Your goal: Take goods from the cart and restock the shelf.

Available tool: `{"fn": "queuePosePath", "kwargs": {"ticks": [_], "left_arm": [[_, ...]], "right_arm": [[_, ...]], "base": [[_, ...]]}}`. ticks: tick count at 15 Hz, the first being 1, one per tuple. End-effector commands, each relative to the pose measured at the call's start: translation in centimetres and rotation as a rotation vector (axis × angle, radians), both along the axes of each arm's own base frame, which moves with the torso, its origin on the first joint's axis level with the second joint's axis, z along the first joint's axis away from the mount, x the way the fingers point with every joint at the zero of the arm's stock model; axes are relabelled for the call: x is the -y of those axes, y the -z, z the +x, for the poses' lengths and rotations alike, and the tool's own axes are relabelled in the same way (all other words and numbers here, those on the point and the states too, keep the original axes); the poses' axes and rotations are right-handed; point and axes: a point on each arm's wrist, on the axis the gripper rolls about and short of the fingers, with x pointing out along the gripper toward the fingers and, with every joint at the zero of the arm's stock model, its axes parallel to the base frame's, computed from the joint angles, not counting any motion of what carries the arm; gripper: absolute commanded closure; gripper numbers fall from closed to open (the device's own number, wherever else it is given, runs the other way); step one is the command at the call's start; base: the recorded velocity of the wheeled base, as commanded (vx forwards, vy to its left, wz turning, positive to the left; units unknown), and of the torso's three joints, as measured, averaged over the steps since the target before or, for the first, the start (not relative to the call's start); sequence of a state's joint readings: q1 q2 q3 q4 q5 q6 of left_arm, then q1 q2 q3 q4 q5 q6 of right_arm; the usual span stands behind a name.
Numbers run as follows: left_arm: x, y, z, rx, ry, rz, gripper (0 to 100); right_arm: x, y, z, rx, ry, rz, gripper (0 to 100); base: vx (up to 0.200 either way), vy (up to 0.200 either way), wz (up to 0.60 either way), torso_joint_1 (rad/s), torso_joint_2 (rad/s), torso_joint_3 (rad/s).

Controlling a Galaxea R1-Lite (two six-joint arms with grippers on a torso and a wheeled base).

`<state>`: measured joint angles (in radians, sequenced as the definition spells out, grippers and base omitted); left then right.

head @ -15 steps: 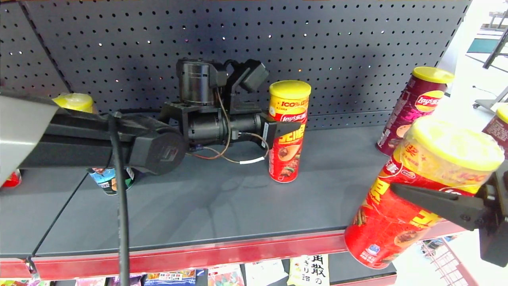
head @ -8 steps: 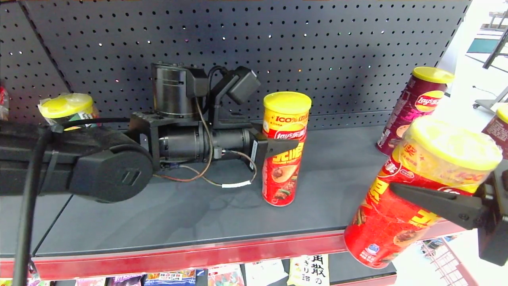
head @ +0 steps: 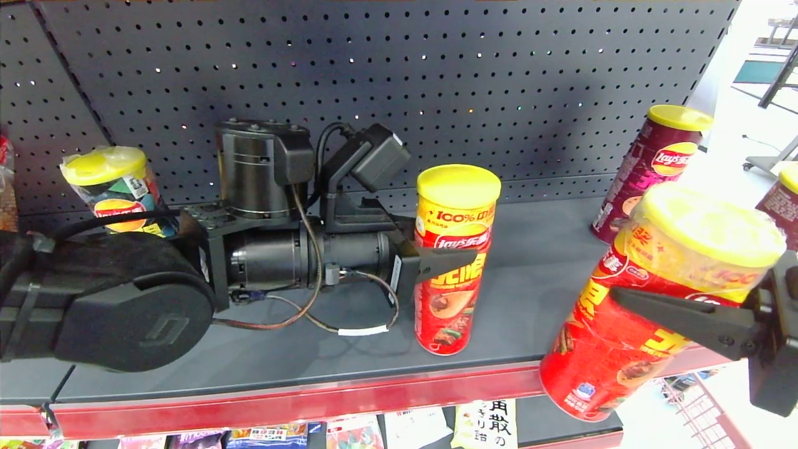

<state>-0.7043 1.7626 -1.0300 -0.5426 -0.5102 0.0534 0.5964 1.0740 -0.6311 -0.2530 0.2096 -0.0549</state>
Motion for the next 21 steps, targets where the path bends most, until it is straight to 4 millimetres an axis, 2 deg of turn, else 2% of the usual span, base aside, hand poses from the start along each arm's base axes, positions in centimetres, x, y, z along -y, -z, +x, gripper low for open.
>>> {"fn": "queuePosePath", "kwargs": {"ticks": [1,6,21], "left_arm": [[-0.2,0.0,-0.4,-0.005,0.009,0.001,100],[-1.2,0.4,-1.6,-0.022,0.020,0.013,100],[-1.1,0.7,-1.5,-0.035,0.031,0.017,100]], "right_arm": [[0.0,0.1,0.0,-0.003,-0.001,-0.002,100],[-0.1,0.1,0.2,-0.008,-0.001,-0.005,100],[-0.3,0.2,0.4,-0.013,-0.003,-0.009,100]], "base": [[0.000,0.000,0.00,0.000,0.00,0.000],[0.000,0.000,0.00,0.000,0.00,0.000],[0.000,0.000,0.00,0.000,0.00,0.000]]}}
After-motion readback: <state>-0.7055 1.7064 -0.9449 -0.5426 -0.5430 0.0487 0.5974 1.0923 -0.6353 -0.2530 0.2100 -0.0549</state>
